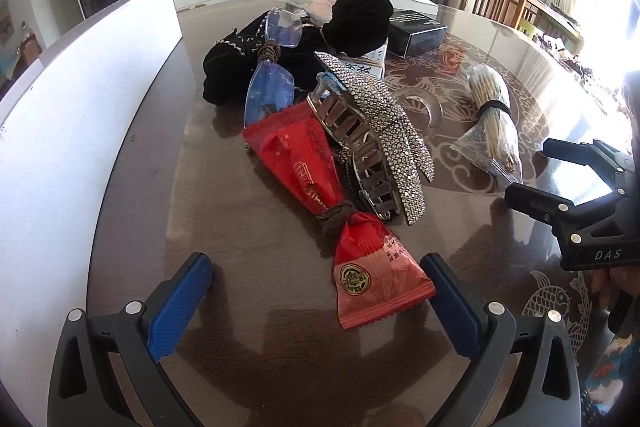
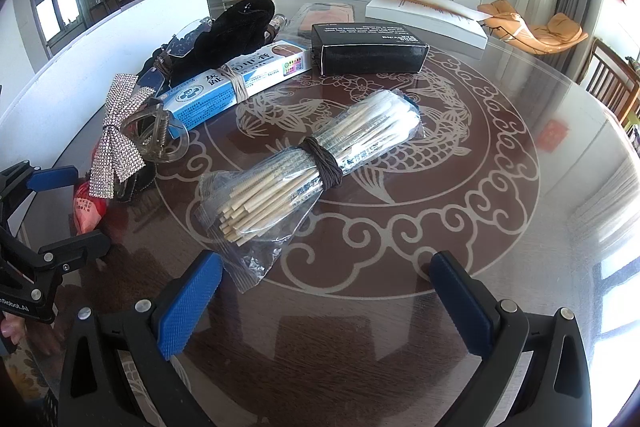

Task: Organize objects
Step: 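Close the left tool on the red snack bag while the right tool approaches the cotton swab bundle, then close the right tool on the bagged cotton swab bundle while the left tool lifts the red bag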

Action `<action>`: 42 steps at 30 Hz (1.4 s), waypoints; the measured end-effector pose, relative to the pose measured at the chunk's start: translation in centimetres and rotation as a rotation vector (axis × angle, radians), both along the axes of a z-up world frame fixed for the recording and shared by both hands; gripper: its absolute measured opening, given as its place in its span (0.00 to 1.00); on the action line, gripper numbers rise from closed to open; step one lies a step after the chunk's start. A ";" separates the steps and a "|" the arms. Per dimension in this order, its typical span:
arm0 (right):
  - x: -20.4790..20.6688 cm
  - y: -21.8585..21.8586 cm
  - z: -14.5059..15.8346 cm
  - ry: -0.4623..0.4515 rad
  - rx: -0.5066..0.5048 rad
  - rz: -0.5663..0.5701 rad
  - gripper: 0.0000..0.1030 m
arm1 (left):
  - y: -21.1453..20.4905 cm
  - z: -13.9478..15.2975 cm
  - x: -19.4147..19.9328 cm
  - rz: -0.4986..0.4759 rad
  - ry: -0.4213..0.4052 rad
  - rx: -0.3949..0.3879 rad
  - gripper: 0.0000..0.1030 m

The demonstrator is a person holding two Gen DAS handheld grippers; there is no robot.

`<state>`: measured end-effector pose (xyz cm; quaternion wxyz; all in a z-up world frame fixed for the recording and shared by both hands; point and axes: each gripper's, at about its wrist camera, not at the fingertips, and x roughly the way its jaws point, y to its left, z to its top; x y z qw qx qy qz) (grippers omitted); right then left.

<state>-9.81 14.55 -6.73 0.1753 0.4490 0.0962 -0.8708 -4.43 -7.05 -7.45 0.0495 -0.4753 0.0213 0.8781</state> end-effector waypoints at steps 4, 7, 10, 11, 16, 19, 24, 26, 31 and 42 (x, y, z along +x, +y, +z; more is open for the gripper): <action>0.0 0.0 0.0 0.000 0.000 0.000 1.00 | -1.8 0.1 0.4 0.070 -0.001 0.021 1.00; 0.0 0.0 0.0 0.000 0.000 0.000 1.00 | -3.0 0.3 1.0 0.077 -0.008 0.052 1.00; 0.0 0.0 0.0 0.000 0.000 0.000 1.00 | -3.8 0.9 1.0 0.083 0.019 0.074 1.00; 0.0 0.0 0.0 0.000 0.000 0.000 1.00 | -3.8 1.2 0.6 0.090 0.023 0.078 1.00; 0.0 0.0 0.0 0.000 0.000 -0.001 1.00 | -2.5 1.1 -2.6 0.081 -0.012 0.048 1.00; 0.0 0.0 0.0 0.002 -0.003 -0.011 1.00 | -2.3 1.0 -3.4 0.053 0.011 0.039 0.80; 0.0 0.0 0.0 -0.005 -0.001 0.002 1.00 | -3.1 1.0 -2.7 0.036 0.049 0.063 0.20; -0.5 0.2 0.2 -0.061 0.008 0.053 1.00 | -3.8 1.1 -1.6 0.045 0.062 0.074 0.18; -3.4 2.7 2.9 -0.242 -0.216 -0.110 1.00 | -5.1 1.3 0.9 0.085 0.104 0.084 0.18; -7.5 -3.4 3.1 -0.302 -0.106 -0.218 0.29 | -6.3 6.2 5.6 0.090 0.206 0.137 0.17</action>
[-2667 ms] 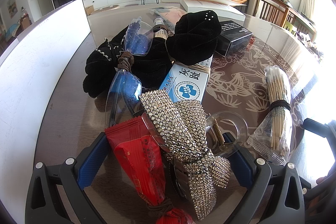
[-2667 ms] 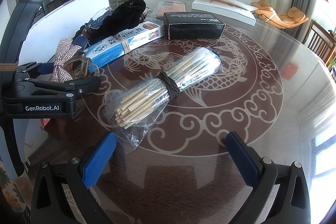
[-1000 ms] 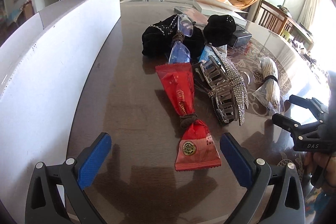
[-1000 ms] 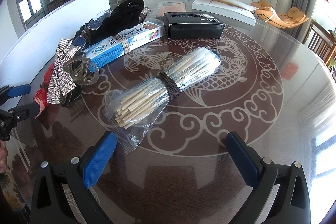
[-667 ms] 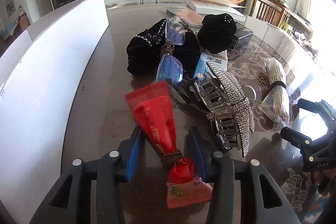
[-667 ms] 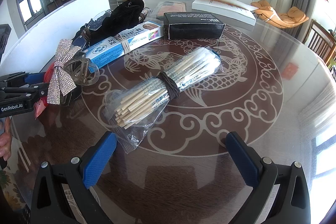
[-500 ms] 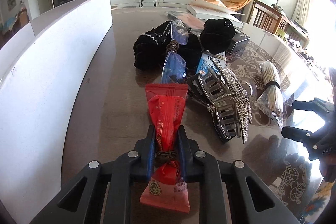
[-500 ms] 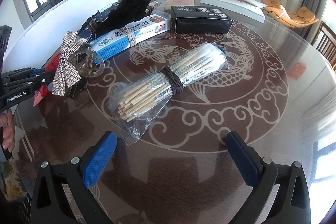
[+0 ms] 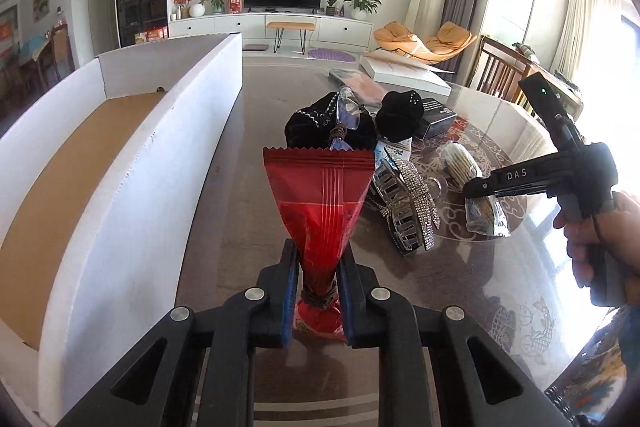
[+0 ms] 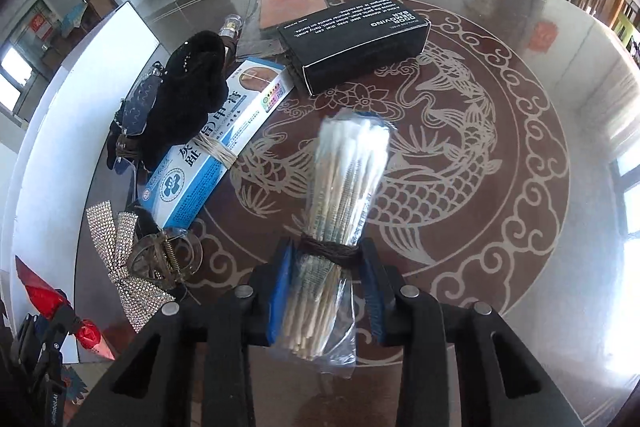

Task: Organize objects
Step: 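Close the right tool on the bagged cotton swab bundle while the left tool lifts the red bag, then carry both held items over the white bin and open both tools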

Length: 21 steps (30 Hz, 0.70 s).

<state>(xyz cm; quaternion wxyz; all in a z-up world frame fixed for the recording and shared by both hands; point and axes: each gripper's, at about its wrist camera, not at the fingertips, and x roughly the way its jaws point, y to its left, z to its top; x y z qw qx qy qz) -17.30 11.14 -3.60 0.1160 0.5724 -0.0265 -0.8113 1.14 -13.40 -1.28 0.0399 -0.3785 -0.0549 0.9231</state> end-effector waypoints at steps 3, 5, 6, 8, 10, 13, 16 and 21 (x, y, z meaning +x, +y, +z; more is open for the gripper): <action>1.1 1.1 2.1 0.040 0.016 0.017 0.29 | -1.6 1.9 1.5 0.010 0.038 0.056 0.17; 1.6 2.1 4.2 0.064 -0.011 0.018 0.29 | -2.6 3.2 2.3 0.013 0.064 0.077 0.17; 1.9 2.3 5.6 0.084 -0.027 0.020 0.29 | -3.3 3.9 2.7 0.017 0.076 0.087 0.17; 2.5 2.0 8.6 0.136 -0.048 0.048 0.29 | -4.9 5.2 3.4 0.034 0.101 0.119 0.17; 3.5 0.7 11.2 0.187 -0.081 0.094 0.29 | -6.8 6.6 4.1 0.055 0.129 0.155 0.17; 5.0 -3.5 15.2 0.239 -0.156 0.190 0.29 | -9.7 8.8 5.5 0.091 0.177 0.193 0.17; 7.1 -9.7 18.0 0.274 -0.248 0.313 0.29 | -12.9 10.8 6.7 0.127 0.212 0.222 0.17; 10.3 -21.9 17.3 0.252 -0.357 0.506 0.29 | -18.5 11.2 6.9 0.226 0.183 0.166 0.17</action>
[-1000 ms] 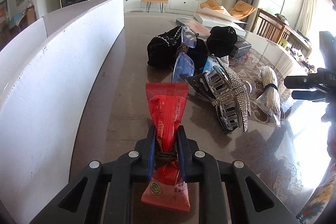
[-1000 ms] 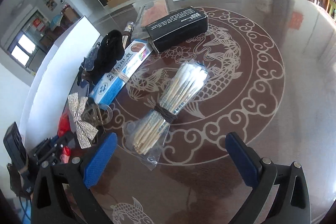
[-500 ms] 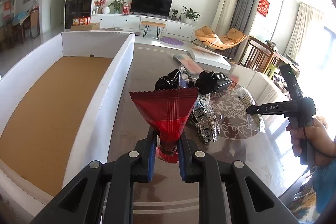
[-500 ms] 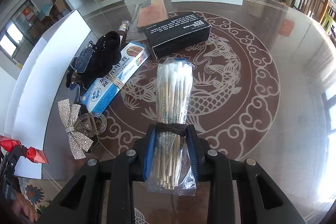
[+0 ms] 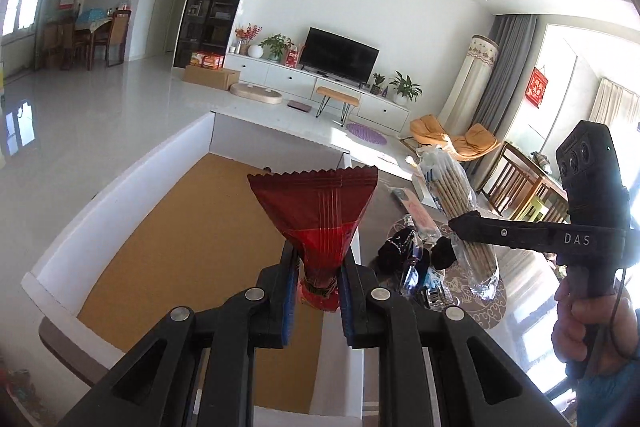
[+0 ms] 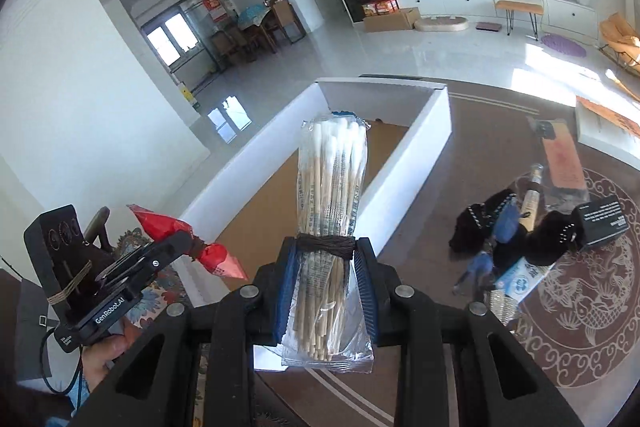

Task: Organize objects
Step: 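Carry both held items over the white bin and open both tools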

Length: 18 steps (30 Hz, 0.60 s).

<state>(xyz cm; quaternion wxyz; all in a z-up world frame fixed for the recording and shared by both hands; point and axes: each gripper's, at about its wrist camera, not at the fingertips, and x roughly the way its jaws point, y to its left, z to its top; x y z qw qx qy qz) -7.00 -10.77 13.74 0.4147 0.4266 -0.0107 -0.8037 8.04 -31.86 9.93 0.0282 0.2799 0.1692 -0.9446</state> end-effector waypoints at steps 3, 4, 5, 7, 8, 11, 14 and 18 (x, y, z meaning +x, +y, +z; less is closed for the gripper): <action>1.1 -5.9 -1.7 -0.019 -0.003 0.084 0.29 | -3.0 -2.1 -1.2 0.037 -0.098 -0.006 0.17; 1.1 -7.6 -2.4 -0.032 0.000 0.101 0.29 | -3.8 -3.2 -1.7 0.059 -0.147 -0.021 0.18; 1.3 -9.2 -3.5 -0.044 0.013 0.117 0.30 | -4.5 -4.3 -2.4 0.084 -0.198 -0.041 0.22; 1.1 -11.7 -5.4 -0.063 0.045 0.133 0.41 | -5.8 -6.8 -3.4 0.130 -0.292 -0.063 0.49; 1.0 -12.3 -6.2 -0.077 0.049 0.128 0.59 | -6.4 -7.7 -3.6 0.158 -0.323 -0.072 0.67; 1.1 -11.5 -6.7 -0.052 0.014 0.086 0.76 | -7.2 -8.5 -2.8 0.214 -0.308 -0.076 0.72; 1.4 -8.6 -6.2 0.089 0.034 0.033 0.87 | -6.4 -8.1 -1.8 0.231 -0.253 -0.046 0.74; 1.5 -1.3 -6.5 0.329 0.102 -0.102 0.97 | -1.4 -6.4 -1.7 0.137 -0.180 -0.048 0.74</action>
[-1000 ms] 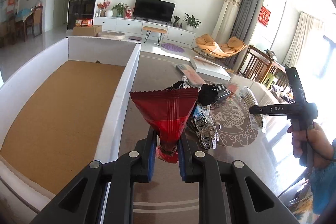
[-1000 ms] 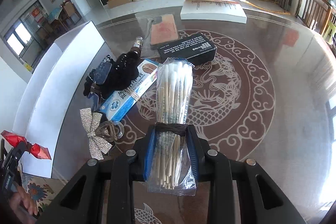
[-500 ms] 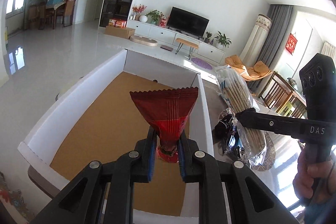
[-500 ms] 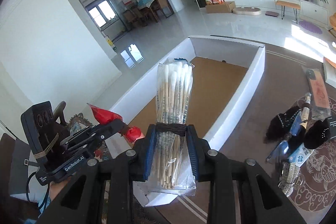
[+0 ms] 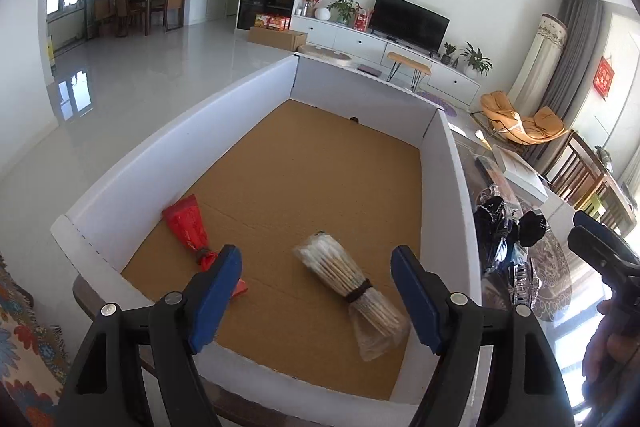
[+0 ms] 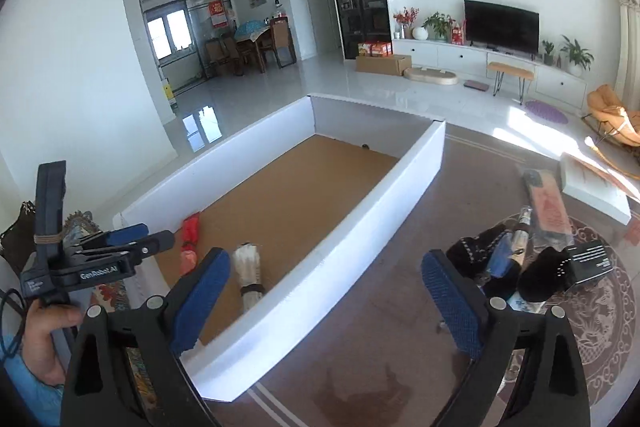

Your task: Organize objects

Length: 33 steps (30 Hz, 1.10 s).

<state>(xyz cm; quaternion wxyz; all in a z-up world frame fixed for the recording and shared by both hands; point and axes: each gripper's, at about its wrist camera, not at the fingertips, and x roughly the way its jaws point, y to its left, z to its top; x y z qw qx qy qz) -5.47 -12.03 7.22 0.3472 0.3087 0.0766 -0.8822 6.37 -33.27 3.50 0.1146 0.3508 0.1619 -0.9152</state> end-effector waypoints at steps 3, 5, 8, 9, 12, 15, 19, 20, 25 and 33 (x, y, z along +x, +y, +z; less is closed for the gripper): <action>0.0 7.1 -1.9 0.123 0.047 -0.154 0.98 | 6.5 1.4 -0.1 -0.165 0.047 0.031 0.76; -0.3 12.6 -3.3 0.131 0.097 -0.263 1.00 | 11.0 1.6 -0.3 -0.270 0.081 0.068 0.89; -2.3 19.1 -6.7 0.047 0.188 -0.377 1.00 | 17.5 -0.2 -1.2 -0.392 0.080 0.108 1.00; -2.8 20.9 -7.4 0.020 0.202 -0.408 1.00 | 19.6 -1.4 -2.0 -0.426 0.056 0.097 1.00; -3.5 25.6 -9.2 -0.051 0.209 -0.481 1.00 | 24.6 -5.2 -4.6 -0.479 -0.046 0.014 1.00; -3.3 28.4 -10.4 -0.092 0.217 -0.498 1.00 | 26.9 -7.2 -6.9 -0.488 -0.087 -0.084 1.00; -2.8 29.5 -11.1 -0.099 0.206 -0.500 1.00 | 27.2 -8.3 -8.3 -0.449 -0.076 -0.114 1.00; -2.6 29.5 -11.3 -0.102 0.201 -0.502 1.00 | 27.0 -8.5 -8.5 -0.441 -0.071 -0.109 1.00; -2.6 29.9 -11.2 -0.133 0.148 -0.536 1.00 | 25.7 -9.9 -9.9 -0.410 -0.100 -0.126 1.00; -3.4 29.8 -11.7 -0.183 0.186 -0.574 1.00 | 25.0 -11.3 -11.6 -0.388 -0.153 -0.089 1.00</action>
